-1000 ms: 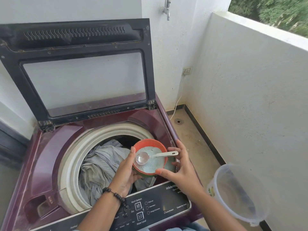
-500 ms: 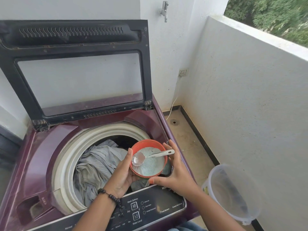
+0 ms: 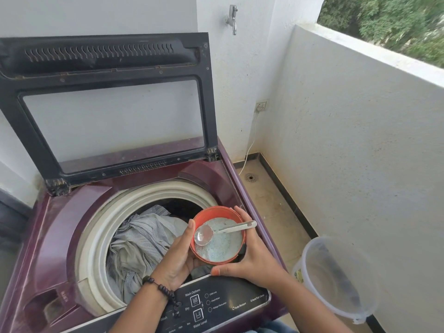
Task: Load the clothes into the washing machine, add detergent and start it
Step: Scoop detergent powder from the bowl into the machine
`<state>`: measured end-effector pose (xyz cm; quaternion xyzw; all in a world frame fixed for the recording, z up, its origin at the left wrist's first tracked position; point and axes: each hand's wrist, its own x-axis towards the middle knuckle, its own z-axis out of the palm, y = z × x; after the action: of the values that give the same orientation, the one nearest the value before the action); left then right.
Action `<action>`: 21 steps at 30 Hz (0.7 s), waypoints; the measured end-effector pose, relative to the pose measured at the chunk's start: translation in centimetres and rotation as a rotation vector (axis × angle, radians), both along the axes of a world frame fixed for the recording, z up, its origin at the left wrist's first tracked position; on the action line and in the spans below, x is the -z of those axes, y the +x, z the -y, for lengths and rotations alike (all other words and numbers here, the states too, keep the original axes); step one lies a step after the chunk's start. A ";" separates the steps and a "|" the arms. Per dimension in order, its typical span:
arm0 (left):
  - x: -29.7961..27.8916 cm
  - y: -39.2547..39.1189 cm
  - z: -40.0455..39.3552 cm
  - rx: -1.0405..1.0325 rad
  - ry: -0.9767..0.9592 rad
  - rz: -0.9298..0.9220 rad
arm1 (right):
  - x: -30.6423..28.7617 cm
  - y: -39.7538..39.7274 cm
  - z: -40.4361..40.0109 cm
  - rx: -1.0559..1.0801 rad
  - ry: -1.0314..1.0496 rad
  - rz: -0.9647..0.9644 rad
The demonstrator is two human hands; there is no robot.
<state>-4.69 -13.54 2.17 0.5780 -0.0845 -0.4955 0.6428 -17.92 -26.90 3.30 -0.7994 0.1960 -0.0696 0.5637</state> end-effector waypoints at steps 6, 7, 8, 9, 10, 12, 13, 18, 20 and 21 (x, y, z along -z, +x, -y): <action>0.3 -0.1 0.1 -0.053 0.008 0.025 | 0.3 0.2 -0.2 0.054 -0.033 0.032; 0.3 -0.1 0.1 -0.057 0.005 0.033 | 0.3 0.3 -0.2 0.061 -0.036 0.038; 0.2 -0.2 0.1 -0.059 0.003 0.041 | 0.4 0.3 -0.2 0.069 -0.036 0.042; 0.1 -0.2 0.2 -0.058 0.003 0.046 | 0.3 0.4 -0.2 0.077 -0.031 0.046; 0.0 -0.2 0.2 -0.057 0.007 0.052 | 0.3 0.5 -0.2 0.088 -0.018 0.051; 0.0 -0.2 0.3 -0.062 0.030 0.066 | 0.2 0.6 0.0 0.116 0.011 0.064; 0.0 -0.1 0.3 -0.070 0.043 0.074 | 0.3 0.6 0.0 0.129 0.023 0.068; 0.4 -0.1 0.4 -0.149 0.069 0.089 | 0.3 0.8 0.3 0.155 0.052 0.077; 0.1 -0.2 0.6 -0.173 0.081 0.105 | 0.2 0.8 0.3 0.157 0.061 0.083; 0.0 -0.4 0.7 -0.188 0.093 0.117 | 0.2 0.8 0.4 0.161 0.067 0.089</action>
<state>-5.05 -14.26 2.13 0.6403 -0.0443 -0.4020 0.6530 -17.07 -27.28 3.10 -0.7578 0.2366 -0.1435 0.5909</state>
